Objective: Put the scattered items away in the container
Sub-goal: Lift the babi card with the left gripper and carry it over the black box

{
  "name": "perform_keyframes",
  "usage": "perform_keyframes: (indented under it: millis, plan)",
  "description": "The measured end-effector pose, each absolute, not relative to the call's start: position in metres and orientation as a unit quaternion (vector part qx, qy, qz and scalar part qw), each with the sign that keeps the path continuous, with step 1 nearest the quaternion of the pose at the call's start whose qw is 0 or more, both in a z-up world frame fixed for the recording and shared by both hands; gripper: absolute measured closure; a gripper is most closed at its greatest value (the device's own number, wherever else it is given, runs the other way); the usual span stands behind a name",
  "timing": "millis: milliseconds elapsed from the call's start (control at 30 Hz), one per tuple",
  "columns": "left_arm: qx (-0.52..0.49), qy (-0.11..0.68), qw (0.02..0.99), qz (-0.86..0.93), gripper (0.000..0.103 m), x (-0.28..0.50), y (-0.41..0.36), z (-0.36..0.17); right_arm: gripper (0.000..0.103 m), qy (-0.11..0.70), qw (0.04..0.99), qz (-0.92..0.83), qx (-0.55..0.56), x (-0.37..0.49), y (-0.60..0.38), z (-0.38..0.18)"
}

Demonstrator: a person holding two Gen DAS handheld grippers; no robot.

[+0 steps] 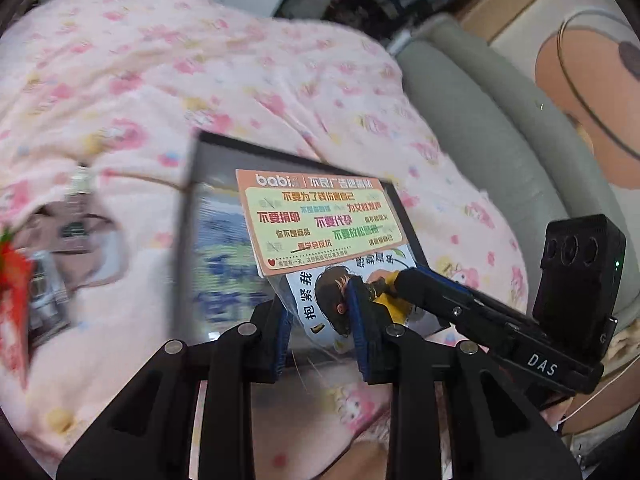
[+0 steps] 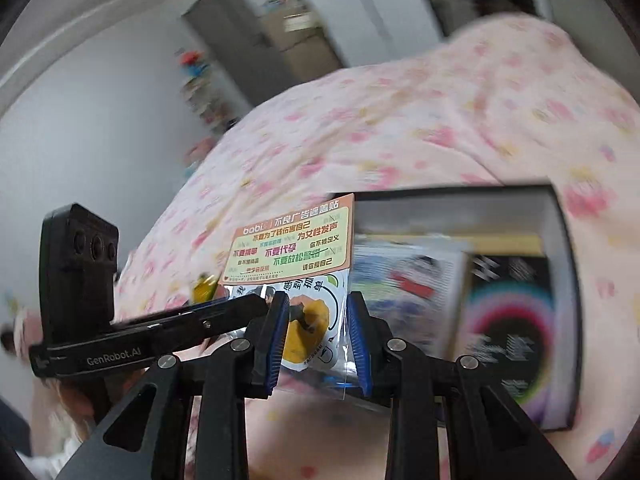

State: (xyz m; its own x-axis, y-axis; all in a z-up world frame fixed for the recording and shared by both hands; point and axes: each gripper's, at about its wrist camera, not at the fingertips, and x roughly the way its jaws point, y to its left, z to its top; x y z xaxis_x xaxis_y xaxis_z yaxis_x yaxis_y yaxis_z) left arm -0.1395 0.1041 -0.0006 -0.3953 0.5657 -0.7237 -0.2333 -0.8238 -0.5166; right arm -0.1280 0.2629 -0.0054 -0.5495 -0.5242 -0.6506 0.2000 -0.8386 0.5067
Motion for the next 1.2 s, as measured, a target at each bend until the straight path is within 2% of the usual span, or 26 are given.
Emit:
perform_keyframes:
  millis: [167,300,333,400,500,767,867,1000,1100,1200]
  plan:
    - [-0.554,-0.129,0.254,0.782,0.077,-0.165,0.164,-0.051,0.075,-0.222,0.106,-0.838,0.487,-0.139,0.32,-0.05]
    - [-0.583,-0.117,0.246,0.766,0.073,-0.175,0.187,-0.075,0.075,-0.196,0.052,-0.835,0.511,-0.152,0.323,-0.067]
    - [-0.588,-0.116,0.246,0.762,0.067,-0.175,0.19,-0.077,0.075,-0.193,0.048,-0.837,0.509,-0.152,0.323,-0.065]
    - [-0.598,-0.107,0.24,0.757,0.065,-0.176,0.192,-0.078,0.075,-0.193,0.039,-0.844,0.499,-0.152,0.327,-0.061]
    - [-0.601,-0.081,0.22,0.764,0.065,-0.177,0.191,-0.078,0.075,-0.191,0.02,-0.856,0.479,-0.143,0.339,-0.05]
    - [-0.604,-0.091,0.138,0.78,0.065,-0.198,0.184,-0.086,0.075,-0.224,-0.009,-0.86,0.458,-0.139,0.359,-0.041]
    - [-0.619,-0.08,0.151,0.767,0.065,-0.2,0.198,-0.09,0.075,-0.231,-0.014,-0.857,0.461,-0.141,0.362,-0.044]
    - [-0.632,-0.066,0.215,0.742,0.065,-0.192,0.225,-0.089,0.075,-0.254,-0.023,-0.858,0.446,-0.138,0.374,-0.042]
    - [-0.609,-0.073,0.183,0.769,0.065,-0.194,0.216,-0.079,0.075,-0.261,-0.021,-0.855,0.448,-0.139,0.378,-0.043]
    - [-0.626,-0.078,0.153,0.76,0.066,-0.205,0.209,-0.086,0.075,-0.262,-0.02,-0.854,0.449,-0.141,0.377,-0.044]
